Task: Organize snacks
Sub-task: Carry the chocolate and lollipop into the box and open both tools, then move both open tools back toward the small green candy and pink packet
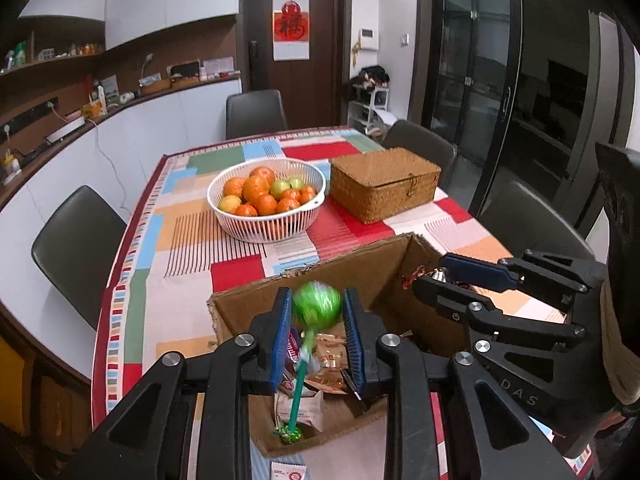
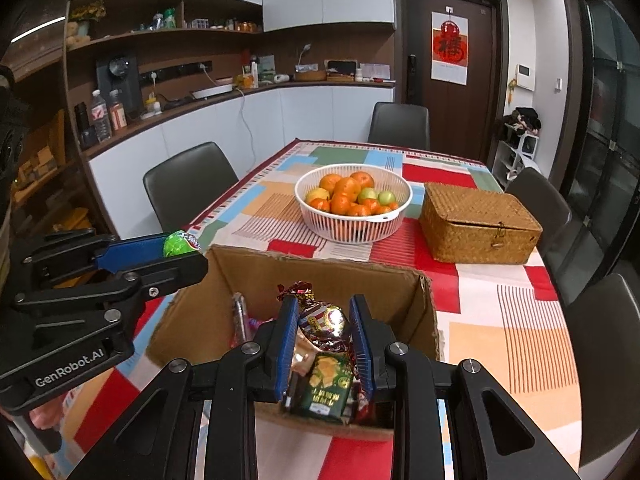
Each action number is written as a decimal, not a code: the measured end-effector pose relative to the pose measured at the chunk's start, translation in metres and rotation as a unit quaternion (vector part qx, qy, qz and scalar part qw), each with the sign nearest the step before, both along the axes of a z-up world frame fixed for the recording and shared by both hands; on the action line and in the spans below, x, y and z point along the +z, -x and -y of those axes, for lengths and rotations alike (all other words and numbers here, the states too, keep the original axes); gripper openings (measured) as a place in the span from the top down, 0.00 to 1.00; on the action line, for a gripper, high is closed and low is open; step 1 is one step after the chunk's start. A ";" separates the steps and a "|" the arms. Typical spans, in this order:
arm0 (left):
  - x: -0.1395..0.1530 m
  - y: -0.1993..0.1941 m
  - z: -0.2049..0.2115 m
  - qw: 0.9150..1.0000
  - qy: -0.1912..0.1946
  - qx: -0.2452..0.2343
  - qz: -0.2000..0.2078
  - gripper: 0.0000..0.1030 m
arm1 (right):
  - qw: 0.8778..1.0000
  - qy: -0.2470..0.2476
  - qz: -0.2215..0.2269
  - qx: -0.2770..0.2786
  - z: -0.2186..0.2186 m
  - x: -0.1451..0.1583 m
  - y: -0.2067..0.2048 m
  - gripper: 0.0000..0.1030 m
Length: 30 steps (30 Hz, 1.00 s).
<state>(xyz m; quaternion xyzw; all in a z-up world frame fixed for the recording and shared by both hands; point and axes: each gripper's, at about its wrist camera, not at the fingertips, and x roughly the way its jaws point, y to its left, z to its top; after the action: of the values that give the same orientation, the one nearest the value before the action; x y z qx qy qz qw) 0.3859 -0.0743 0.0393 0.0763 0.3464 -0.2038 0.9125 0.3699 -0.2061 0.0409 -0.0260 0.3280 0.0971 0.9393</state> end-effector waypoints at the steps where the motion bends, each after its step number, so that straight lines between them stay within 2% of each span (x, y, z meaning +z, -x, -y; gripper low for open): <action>1: -0.002 -0.001 0.000 1.000 -0.008 0.007 0.002 0.55 | 1.000 -0.002 -0.002 0.002 -0.001 -0.001 -0.003 0.72; 2: -0.003 0.000 -0.001 1.000 -0.011 0.012 0.008 0.52 | 1.000 -0.004 -0.006 0.005 0.000 -0.003 -0.007 0.64; 4: -0.005 0.004 -0.005 0.999 -0.019 0.024 0.013 0.51 | 1.000 -0.010 -0.007 -0.004 0.003 -0.008 -0.009 0.51; 5: -0.006 0.007 -0.008 0.999 -0.021 0.029 0.015 0.51 | 1.000 -0.010 -0.005 -0.010 0.005 -0.009 -0.009 0.50; 9: -0.008 0.032 -0.015 0.998 -0.038 0.046 0.037 0.47 | 1.000 0.004 0.005 -0.016 0.006 -0.014 0.005 0.50; 18: -0.002 0.097 -0.031 0.995 -0.030 0.071 0.063 0.37 | 0.999 0.026 0.037 0.012 -0.007 -0.007 0.070 0.50; 22: -0.002 0.128 -0.032 0.994 -0.035 0.079 0.073 0.37 | 0.999 0.025 0.039 0.026 -0.011 -0.006 0.097 0.51; 25: -0.003 0.151 -0.036 0.991 -0.040 0.090 0.086 0.31 | 0.998 0.030 0.034 0.036 -0.013 -0.010 0.116 0.51; 30: -0.017 0.178 -0.042 0.992 -0.037 0.095 0.069 0.27 | 0.997 0.045 0.021 0.053 -0.016 -0.022 0.145 0.51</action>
<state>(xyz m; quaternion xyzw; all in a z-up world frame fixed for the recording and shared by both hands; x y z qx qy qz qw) 0.2078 -0.0321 0.0220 0.0905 0.2958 -0.0979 0.9459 0.2247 -0.1904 0.0189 -0.0877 0.3105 0.1309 0.9374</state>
